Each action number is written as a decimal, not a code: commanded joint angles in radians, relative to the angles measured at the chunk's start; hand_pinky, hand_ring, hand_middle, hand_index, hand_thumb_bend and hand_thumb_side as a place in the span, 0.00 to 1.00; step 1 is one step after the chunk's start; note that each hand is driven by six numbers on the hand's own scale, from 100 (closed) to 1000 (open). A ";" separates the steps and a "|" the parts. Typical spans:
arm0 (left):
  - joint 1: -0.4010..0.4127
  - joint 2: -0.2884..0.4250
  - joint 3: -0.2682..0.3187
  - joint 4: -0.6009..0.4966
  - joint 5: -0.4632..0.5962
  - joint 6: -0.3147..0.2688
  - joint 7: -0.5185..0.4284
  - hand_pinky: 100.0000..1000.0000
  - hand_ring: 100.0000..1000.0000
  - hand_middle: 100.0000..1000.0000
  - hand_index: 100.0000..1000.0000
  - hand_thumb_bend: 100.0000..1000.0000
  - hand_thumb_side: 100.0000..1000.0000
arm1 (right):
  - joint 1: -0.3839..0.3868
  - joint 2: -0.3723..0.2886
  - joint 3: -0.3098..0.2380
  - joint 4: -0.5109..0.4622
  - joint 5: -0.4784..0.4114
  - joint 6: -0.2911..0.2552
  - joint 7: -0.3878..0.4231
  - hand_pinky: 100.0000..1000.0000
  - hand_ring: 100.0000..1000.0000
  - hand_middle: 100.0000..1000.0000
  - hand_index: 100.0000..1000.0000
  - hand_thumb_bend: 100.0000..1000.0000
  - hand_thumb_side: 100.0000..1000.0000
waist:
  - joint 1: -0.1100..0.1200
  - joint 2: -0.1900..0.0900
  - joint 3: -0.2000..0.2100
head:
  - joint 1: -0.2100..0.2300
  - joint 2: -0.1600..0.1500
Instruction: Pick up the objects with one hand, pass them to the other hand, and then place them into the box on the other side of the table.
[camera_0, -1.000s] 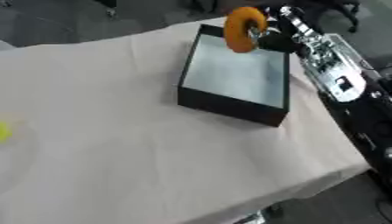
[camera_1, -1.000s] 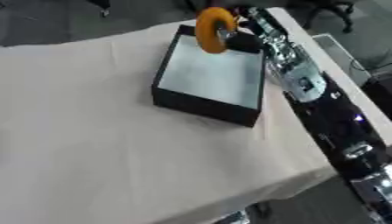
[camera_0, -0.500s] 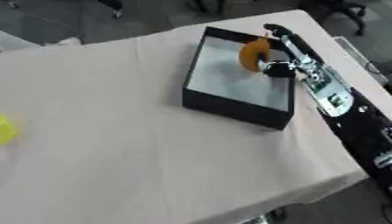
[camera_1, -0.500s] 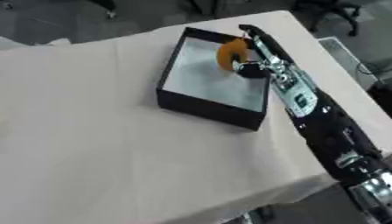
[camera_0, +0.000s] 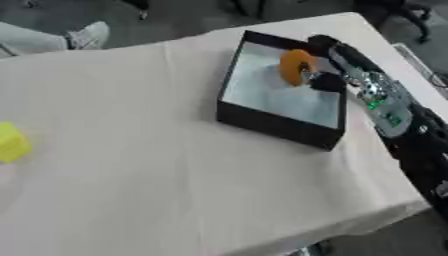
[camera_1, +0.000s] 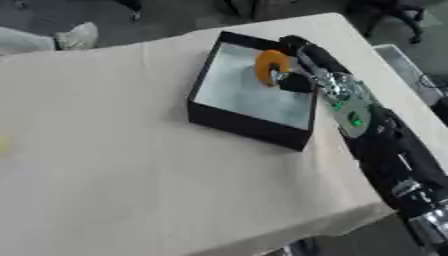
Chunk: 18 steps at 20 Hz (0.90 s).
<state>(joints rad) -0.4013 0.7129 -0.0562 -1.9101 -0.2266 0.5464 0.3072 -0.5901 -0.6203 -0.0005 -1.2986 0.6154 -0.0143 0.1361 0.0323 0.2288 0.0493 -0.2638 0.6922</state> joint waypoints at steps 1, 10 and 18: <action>-0.025 0.060 0.015 -0.026 -0.005 0.003 -0.026 0.79 0.68 0.62 0.87 0.29 0.35 | -0.015 -0.044 -0.042 -0.084 -0.073 0.018 -0.030 1.00 1.00 1.00 1.00 0.00 0.35 | 0.012 -0.028 0.001 | 0.039 0.002; -0.135 0.213 -0.042 0.014 0.051 0.046 -0.386 0.83 0.75 0.69 0.91 0.34 0.36 | -0.031 -0.115 -0.137 -0.313 -0.817 0.078 -0.063 1.00 1.00 1.00 1.00 0.00 0.50 | 0.020 -0.039 0.003 | 0.196 0.008; -0.290 0.311 -0.146 0.166 -0.052 -0.029 -0.906 0.88 0.85 0.78 0.94 0.62 0.29 | 0.001 -0.164 -0.179 -0.398 -0.933 0.096 -0.135 1.00 1.00 1.00 1.00 0.00 0.50 | 0.030 -0.047 -0.003 | 0.298 0.021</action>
<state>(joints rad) -0.6725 0.9752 -0.1991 -1.7623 -0.2552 0.5372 -0.5261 -0.5788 -0.7393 -0.1624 -1.6678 -0.3047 0.0786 0.0158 0.0524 0.2168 0.0464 0.0206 0.7071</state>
